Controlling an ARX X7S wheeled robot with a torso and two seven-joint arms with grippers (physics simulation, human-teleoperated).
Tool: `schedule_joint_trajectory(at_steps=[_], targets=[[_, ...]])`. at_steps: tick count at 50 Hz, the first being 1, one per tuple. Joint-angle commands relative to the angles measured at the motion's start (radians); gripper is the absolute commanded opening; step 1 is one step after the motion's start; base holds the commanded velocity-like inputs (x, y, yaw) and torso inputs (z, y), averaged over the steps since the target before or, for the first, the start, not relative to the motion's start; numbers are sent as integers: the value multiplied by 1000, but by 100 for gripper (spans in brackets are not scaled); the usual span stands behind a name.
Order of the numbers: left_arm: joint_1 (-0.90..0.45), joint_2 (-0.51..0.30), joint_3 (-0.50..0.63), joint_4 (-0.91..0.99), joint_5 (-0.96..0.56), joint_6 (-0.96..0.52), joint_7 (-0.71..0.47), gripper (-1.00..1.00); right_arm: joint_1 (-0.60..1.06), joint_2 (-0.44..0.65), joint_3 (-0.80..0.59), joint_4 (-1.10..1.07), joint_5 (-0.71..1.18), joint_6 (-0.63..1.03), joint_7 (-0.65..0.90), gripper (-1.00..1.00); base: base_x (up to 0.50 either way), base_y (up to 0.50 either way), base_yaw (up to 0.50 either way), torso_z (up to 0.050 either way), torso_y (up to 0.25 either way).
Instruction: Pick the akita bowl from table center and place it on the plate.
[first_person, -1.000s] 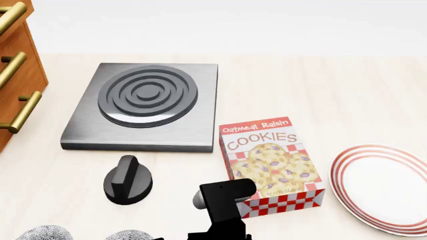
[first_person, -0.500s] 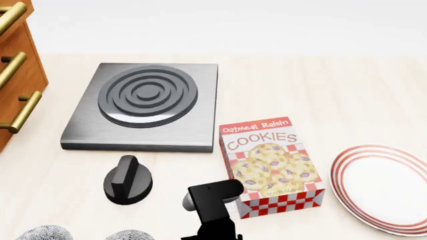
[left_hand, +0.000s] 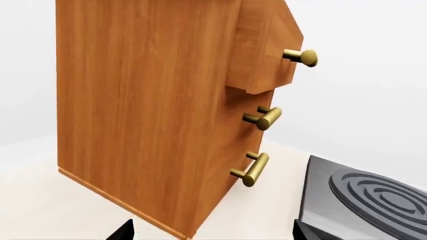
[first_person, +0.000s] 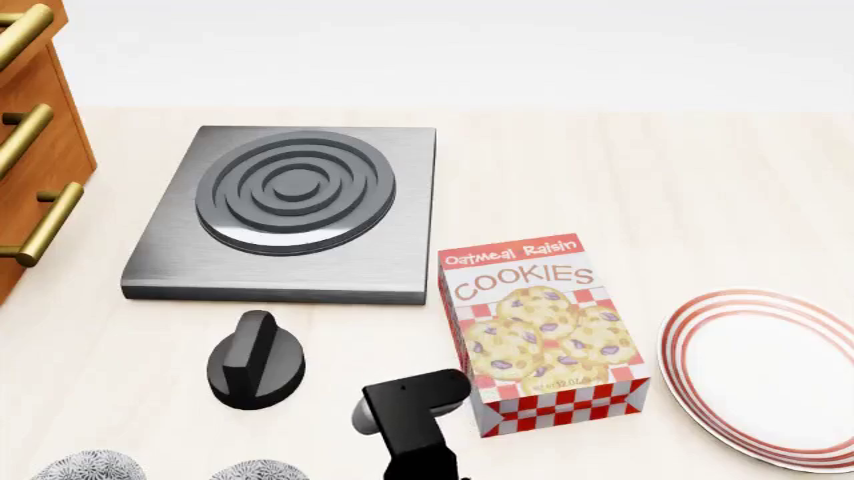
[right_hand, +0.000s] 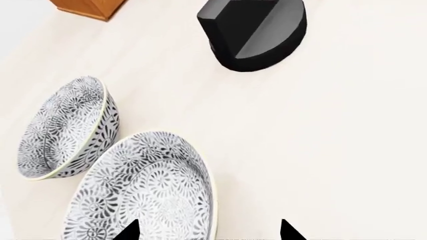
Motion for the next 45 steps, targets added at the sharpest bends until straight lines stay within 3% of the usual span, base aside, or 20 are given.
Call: schedule_joint_trajectory(at_steps=[1, 13, 14, 33, 45], targets=[[2, -2, 5, 0, -4, 2, -2, 100, 2, -5, -21, 47, -11, -25, -30, 100, 0, 0, 0, 0, 0], [-3, -5, 8, -7, -7, 3, -4, 100, 3, -3, -30, 40, -5, -25, -34, 100, 0, 0, 0, 0, 0], [-3, -5, 8, -8, -7, 4, -5, 100, 3, -3, -30, 37, -5, -27, -33, -100, 0, 0, 0, 0, 0], [8, -1, 19, -12, -14, 16, -3, 100, -19, 27, -20, -49, -11, -79, -9, -100, 0, 0, 0, 0, 0], [11, -2, 36, 4, -12, 7, -7, 100, -81, 115, 152, -318, 56, -134, 136, -100, 0, 0, 0, 0, 0]])
